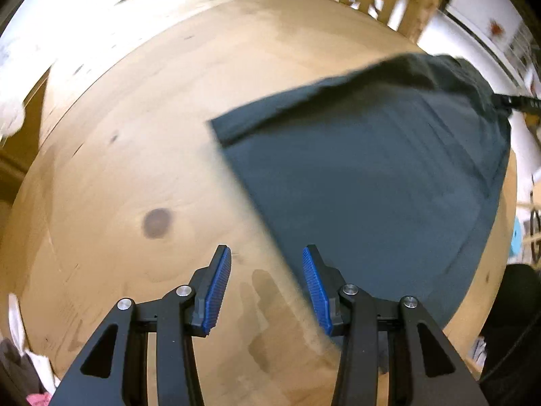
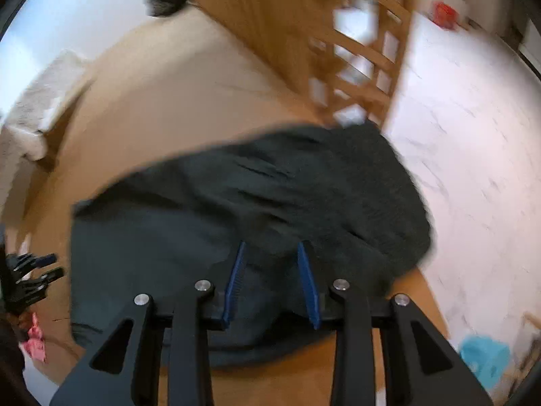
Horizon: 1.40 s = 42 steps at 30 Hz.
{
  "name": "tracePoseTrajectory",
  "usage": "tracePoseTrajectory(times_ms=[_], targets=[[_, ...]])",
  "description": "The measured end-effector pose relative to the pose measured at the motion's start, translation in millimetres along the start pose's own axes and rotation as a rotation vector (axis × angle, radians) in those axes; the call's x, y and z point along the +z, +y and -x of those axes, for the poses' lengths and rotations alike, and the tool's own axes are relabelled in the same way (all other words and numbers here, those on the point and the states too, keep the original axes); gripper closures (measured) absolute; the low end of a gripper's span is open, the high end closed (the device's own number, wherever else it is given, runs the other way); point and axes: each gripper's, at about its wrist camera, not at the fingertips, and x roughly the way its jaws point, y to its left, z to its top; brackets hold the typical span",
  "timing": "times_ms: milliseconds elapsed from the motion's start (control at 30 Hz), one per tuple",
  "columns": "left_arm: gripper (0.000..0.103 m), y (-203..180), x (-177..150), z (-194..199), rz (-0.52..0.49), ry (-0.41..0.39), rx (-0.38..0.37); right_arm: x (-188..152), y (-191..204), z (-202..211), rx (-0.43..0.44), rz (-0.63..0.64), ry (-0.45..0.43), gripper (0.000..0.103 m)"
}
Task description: Fold clothes
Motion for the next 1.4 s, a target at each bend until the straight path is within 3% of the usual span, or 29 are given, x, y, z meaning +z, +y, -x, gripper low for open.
tracePoseTrajectory(times_ms=[133,233,300,367,467,600,700,867,1100,1400], targets=[[0.061,7.7,-9.6,-0.3,0.054,-0.004,-0.046,22.0,99.5,-10.1,0.182,0.282,0.03,0.069],[0.061,-9.7,-27.6,-0.5,0.06,-0.024,-0.107,33.2,179.8,-29.0,0.28,0.493,0.078,0.069],[0.061,-22.0,-40.7,0.9,0.046,-0.027,-0.14,32.5,225.4,-45.4,0.275,0.642,0.108,0.069],[0.061,-34.9,-53.1,2.0,0.022,-0.024,-0.162,31.2,248.5,-56.0,0.267,0.712,0.136,0.069],[0.061,-35.0,-54.5,-0.7,-0.013,-0.012,-0.186,34.7,261.2,-66.1,0.255,0.741,0.154,0.069],[0.06,-60.8,-82.7,4.3,-0.078,0.02,-0.213,40.7,261.4,-75.1,0.204,0.74,0.168,0.069],[0.061,-63.7,-88.1,20.6,-0.089,0.0,-0.2,46.0,262.6,-78.3,0.211,0.746,0.153,0.069],[0.061,-60.1,-68.7,33.5,-0.006,-0.106,-0.243,36.3,296.0,-90.1,0.237,0.879,0.159,0.065],[0.061,-76.7,-43.1,-4.4,-0.06,-0.055,-0.219,16.1,336.6,-111.1,0.234,1.086,0.203,0.065],[0.053,-88.9,-41.6,-17.8,-0.087,-0.065,-0.225,27.8,340.6,-128.1,0.237,1.105,0.316,0.066]])
